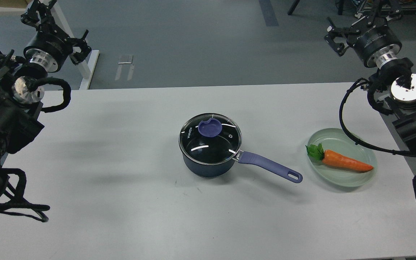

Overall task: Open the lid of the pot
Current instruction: 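Raise both grippers from rest and move them toward the saucepan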

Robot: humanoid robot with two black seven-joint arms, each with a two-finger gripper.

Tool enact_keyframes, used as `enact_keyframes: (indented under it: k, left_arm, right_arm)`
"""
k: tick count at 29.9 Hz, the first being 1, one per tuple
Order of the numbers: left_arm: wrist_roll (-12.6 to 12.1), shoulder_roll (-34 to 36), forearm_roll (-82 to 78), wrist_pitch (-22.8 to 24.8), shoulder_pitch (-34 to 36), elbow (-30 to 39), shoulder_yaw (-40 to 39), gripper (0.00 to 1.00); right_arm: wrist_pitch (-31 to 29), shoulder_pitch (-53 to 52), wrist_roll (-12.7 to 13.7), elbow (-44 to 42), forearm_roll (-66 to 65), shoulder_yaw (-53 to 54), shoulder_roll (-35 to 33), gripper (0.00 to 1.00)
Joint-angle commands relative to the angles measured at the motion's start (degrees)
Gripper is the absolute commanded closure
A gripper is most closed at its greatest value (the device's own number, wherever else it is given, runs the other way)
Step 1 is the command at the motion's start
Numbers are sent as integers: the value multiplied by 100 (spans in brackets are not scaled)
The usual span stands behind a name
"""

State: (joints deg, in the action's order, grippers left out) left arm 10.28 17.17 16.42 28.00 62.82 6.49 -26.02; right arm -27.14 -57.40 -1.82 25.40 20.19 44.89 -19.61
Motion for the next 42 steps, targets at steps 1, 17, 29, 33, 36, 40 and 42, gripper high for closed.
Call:
enact_keyframes:
  k: [1, 17, 29, 33, 36, 40, 42]
  left_arm:
    - [1, 6, -25, 0, -6, 2, 1, 0]
    - [-96, 58, -60, 0, -68, -7, 509, 0]
    - [-26, 94, -51, 0, -24, -34, 1099, 1]
    - [-17, 111, -51, 0, -50, 2, 1099, 1]
    - [1, 164, -42, 0, -59, 2, 1090, 1]
    - [-8, 217, -51, 0, -68, 2, 1108, 1]
    - [-8, 217, -51, 0, -85, 2, 1204, 1]
  right_arm:
    - [7, 9, 6, 0, 12, -7, 1, 0]
    - [340, -70, -108, 596, -708, -393, -701, 0]
    - [297, -1369, -117, 1203, -2631, -1911, -1299, 0]
    - [297, -1932, -126, 1992, -3782, -2765, -1571, 0]
    - [297, -2030, -135, 2731, -4661, -2916, -1704, 0]
    - [297, -2100, -144, 3514, -5963, -2969, -1757, 0]
    - [288, -2162, -170, 3734, -6402, -3074, -1757, 0]
